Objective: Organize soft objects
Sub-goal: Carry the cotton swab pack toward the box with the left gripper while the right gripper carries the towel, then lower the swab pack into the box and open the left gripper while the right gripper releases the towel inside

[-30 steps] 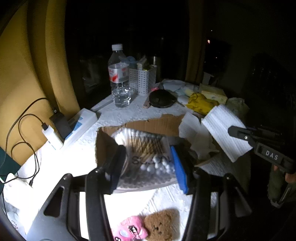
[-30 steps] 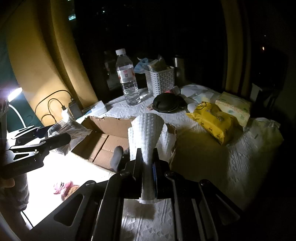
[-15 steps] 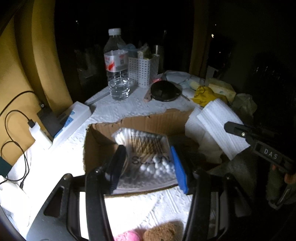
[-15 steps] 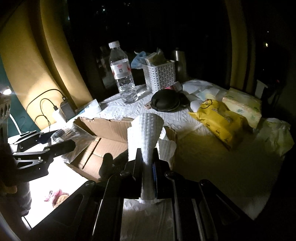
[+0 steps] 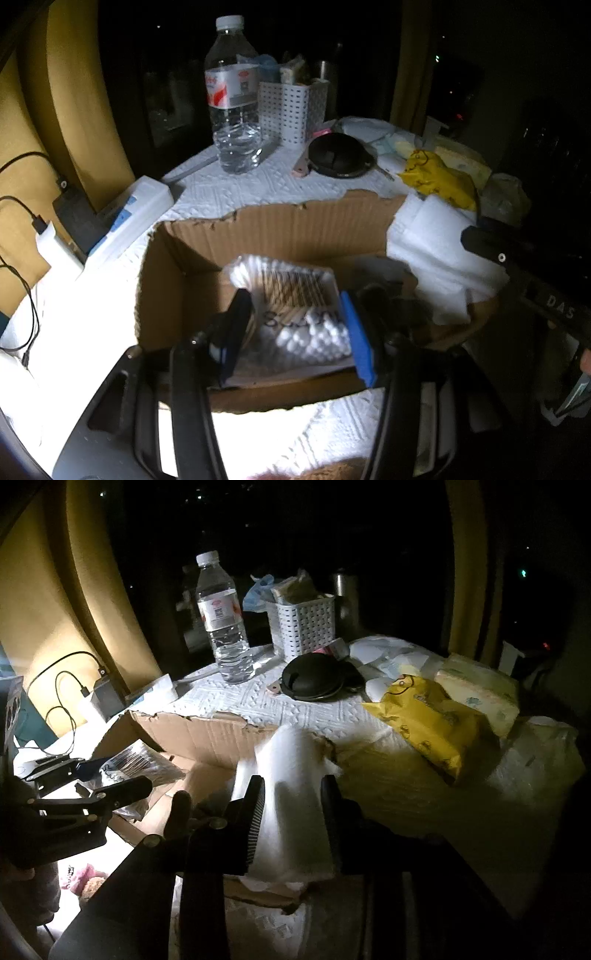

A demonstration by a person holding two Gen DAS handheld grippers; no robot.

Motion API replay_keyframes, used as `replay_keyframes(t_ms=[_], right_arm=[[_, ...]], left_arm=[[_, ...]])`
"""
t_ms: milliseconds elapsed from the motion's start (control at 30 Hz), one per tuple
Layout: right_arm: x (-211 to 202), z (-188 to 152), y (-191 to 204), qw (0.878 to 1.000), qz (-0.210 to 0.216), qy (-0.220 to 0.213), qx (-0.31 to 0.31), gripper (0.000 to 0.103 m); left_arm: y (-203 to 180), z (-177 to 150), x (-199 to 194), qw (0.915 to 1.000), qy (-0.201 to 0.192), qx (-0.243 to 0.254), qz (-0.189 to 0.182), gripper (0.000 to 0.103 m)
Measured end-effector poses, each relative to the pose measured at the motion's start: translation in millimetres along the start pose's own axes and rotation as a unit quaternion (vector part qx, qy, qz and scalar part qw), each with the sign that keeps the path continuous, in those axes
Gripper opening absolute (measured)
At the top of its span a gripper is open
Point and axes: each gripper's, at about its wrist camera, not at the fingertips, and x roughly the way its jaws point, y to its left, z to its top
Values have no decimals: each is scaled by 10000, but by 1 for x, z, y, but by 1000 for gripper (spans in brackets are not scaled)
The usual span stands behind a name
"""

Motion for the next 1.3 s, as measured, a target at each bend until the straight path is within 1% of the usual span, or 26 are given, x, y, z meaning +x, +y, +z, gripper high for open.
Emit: replay_keyframes(t_ms=[67,167,433,767,867,1000,1033,1067,1100,1200,1300], right_arm=[[0,-1,-2,10000,-77,-6,11,34],[4,-2,-7,9998,-202,60,73,38],[26,-14,-21,9985,-91,402,351,39],[50,-28,-26,9960,47,738,510,41],[52,-29,-26,9957,75,754,539,42],[50,-28,-27,9956,90,744,571,43],[49,-27,-27,9956,98,728,582,44],[46,-26,-26,9957,103,702,592,45],[43,-25,-25,9958,106,689,597,47],[34,-20,-22,9960,141,622,634,51],[25,-18,-18,9964,136,566,613,53]], left_arm=[[-3,0,2,10000,22,36,-17,52],[-5,-1,5,9999,75,65,-22,52],[-8,-2,14,9997,218,63,-4,52],[-9,-5,25,9992,394,31,-8,53],[-9,-5,27,9990,451,19,13,54],[-11,-4,23,9991,426,42,44,55],[-11,-4,21,9992,406,43,31,58],[-11,-3,19,9993,384,41,22,64],[-11,-2,17,9994,358,35,15,67],[-11,-1,10,9996,298,26,1,67],[-12,-2,2,9997,247,21,1,67]])
